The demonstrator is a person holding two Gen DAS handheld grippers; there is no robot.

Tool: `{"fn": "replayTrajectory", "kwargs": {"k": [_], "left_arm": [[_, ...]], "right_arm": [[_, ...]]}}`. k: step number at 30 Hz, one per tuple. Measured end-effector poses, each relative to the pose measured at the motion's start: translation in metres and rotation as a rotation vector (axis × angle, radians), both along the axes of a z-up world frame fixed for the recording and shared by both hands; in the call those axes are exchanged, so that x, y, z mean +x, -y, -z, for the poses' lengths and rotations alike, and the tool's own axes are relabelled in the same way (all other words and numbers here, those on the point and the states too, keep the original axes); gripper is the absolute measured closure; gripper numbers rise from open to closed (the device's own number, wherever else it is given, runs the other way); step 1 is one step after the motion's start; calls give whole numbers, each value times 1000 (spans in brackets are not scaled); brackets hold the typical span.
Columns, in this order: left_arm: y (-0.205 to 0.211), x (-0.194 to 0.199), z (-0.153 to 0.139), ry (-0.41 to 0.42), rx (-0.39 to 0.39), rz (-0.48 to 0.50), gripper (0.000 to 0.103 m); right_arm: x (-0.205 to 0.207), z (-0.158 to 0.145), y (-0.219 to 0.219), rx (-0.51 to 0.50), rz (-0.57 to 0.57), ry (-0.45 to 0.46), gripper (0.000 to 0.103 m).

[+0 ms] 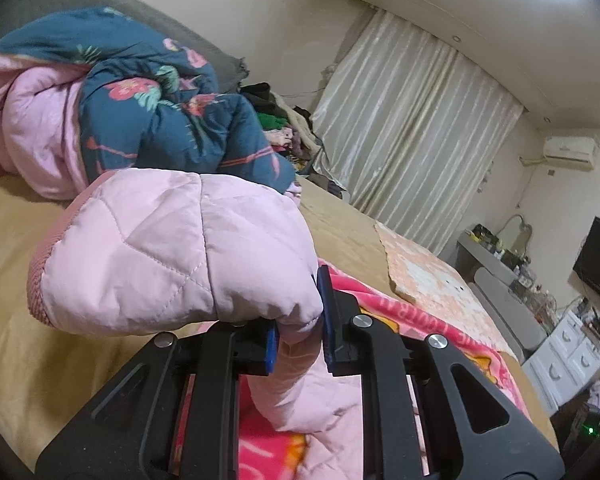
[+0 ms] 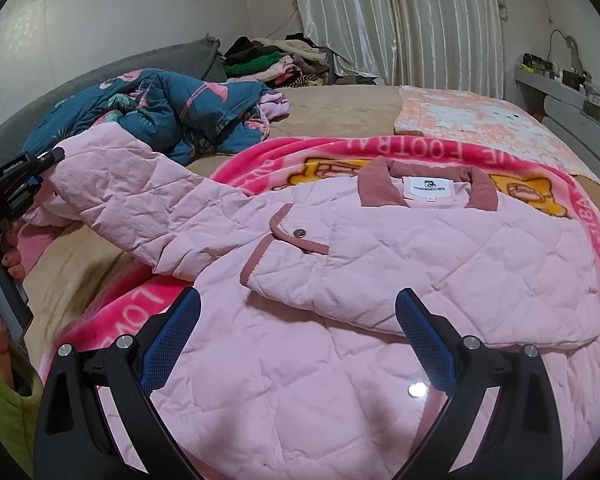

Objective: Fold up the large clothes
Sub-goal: 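Lift the sleeve cuff up with the left tool, then lay the sleeve across the jacket front and open the left tool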

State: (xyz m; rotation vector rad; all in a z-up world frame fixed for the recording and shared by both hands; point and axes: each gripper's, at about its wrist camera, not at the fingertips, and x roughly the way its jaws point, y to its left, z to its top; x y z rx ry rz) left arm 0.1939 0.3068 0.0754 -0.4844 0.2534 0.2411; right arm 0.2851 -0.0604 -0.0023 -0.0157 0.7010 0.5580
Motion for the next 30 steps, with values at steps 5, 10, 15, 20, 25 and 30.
{"fn": "replayTrajectory", "kwargs": {"k": [5,10,15,20,25,30], "left_arm": [[33,3,-18,-5,61,21,94],[69,11,-40,-11,130,50,94],[111,22,-56,-15,193,96,94],[163,34,-65,-27,267,160,94],[206,47,-65,-47,323,226,94],[242,61,-56,-84,377,283,94]], "right_arm": [[-3,-5,24,36,20,8,6],[-7,-9,59,75,53,15,6],[-10,-11,99,85,99,30,6],[-14,-6,140,91,160,35,6],[-14,0,174,124,202,17,6],[-14,1,202,150,226,15,6]]}}
